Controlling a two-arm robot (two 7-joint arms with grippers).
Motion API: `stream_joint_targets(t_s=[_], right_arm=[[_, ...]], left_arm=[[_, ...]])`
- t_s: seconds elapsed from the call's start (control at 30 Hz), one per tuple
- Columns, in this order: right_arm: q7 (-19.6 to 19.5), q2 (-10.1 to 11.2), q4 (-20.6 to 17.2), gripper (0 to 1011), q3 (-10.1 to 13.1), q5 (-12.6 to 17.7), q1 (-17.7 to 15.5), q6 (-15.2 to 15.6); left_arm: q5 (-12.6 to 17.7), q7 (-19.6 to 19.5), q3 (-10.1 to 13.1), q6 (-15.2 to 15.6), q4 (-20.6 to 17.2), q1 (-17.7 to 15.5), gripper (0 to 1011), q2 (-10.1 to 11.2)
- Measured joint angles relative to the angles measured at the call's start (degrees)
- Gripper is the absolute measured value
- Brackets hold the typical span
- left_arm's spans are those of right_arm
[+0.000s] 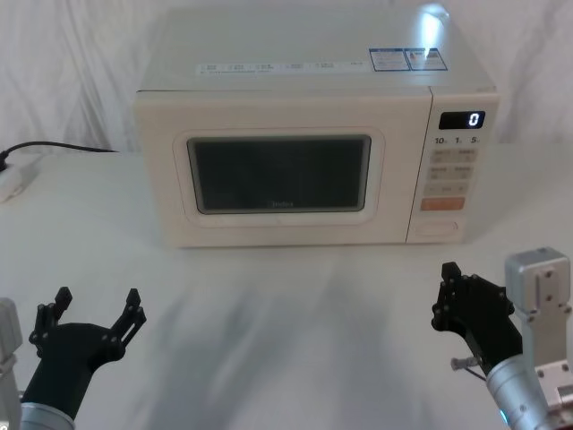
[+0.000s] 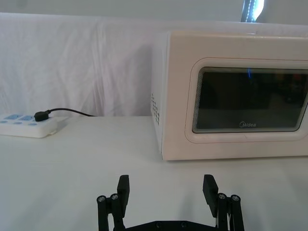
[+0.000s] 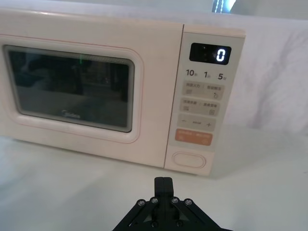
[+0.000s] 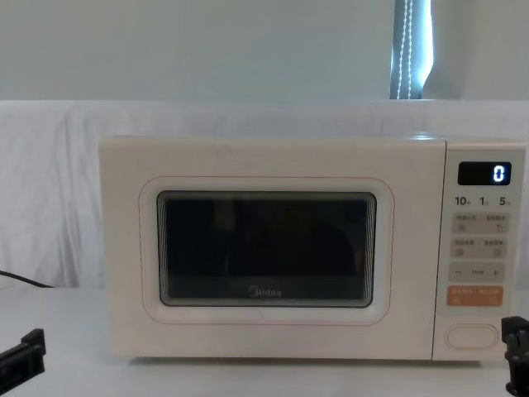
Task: Press the button to open the microwave door with one hand; close the microwave door with the other hand.
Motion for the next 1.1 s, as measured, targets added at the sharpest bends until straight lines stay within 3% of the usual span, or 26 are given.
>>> stream_joint_targets(t_s=[0.5, 1.1], right_arm=[[-0.87, -5.35, 7.27, 0, 3.07, -1.44, 7.77, 5.73], [-0.43, -7.28, 18.37, 0, 5.77, -4.86, 15.84, 6.08]], left_arm=[[0.00, 0.00, 0.00, 0.00, 0.00, 0.00, 1001, 0.00], [0.00, 0.00, 0.00, 0.00, 0.00, 0.00, 1001, 0.00]])
